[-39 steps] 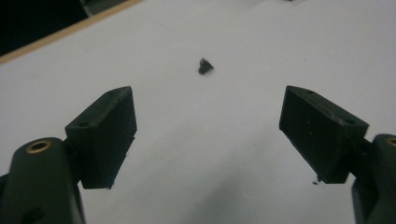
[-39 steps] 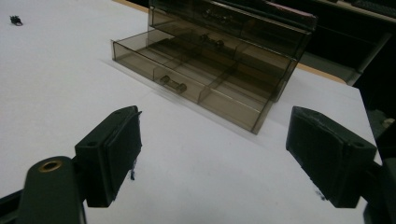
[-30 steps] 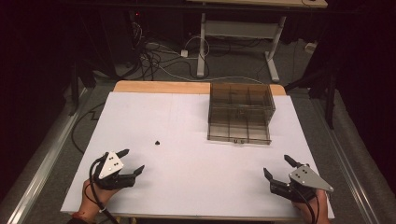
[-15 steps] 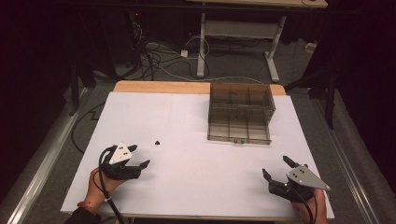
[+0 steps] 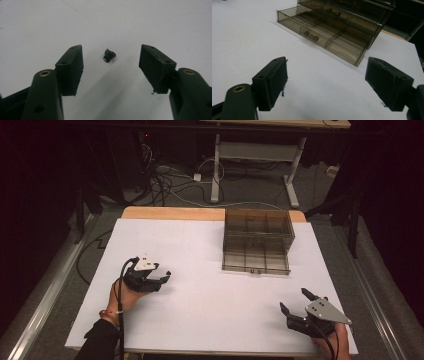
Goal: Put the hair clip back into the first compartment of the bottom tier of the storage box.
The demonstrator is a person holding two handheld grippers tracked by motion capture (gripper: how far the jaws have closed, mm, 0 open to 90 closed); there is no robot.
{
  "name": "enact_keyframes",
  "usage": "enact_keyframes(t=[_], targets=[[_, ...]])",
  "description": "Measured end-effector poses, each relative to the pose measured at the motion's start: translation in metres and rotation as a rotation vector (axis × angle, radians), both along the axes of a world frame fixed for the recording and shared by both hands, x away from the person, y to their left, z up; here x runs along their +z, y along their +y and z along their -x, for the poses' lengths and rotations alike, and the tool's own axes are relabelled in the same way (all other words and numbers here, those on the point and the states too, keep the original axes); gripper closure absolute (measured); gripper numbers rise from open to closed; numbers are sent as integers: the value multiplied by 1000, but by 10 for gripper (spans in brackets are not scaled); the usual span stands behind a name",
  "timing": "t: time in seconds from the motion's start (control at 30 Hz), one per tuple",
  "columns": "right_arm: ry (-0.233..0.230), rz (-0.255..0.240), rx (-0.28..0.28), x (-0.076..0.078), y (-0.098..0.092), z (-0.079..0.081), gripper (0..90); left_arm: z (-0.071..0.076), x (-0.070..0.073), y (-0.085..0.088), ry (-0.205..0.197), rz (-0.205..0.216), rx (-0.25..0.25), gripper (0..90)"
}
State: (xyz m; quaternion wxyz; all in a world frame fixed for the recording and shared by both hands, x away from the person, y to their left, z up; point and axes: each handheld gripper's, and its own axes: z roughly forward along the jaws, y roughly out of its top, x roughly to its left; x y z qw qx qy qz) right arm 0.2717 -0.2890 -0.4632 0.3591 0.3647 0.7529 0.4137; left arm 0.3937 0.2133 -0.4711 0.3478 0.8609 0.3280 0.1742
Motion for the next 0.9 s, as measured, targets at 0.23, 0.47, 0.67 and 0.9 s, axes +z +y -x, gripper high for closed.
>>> enact_keyframes(t=[0.23,0.47,0.67,0.9], targets=[[11,-8,6,-1,-1,-1,185,-23,-10,-6,63,-22,0,448],[18,6,14,-3,1,-1,186,-30,-14,-5,85,5,-21,559],[24,3,15,-3,1,-2,186,-30,-14,-7,97,15,-45,674],[19,5,20,-2,0,0,186,-28,-14,-6,114,37,-40,757]])
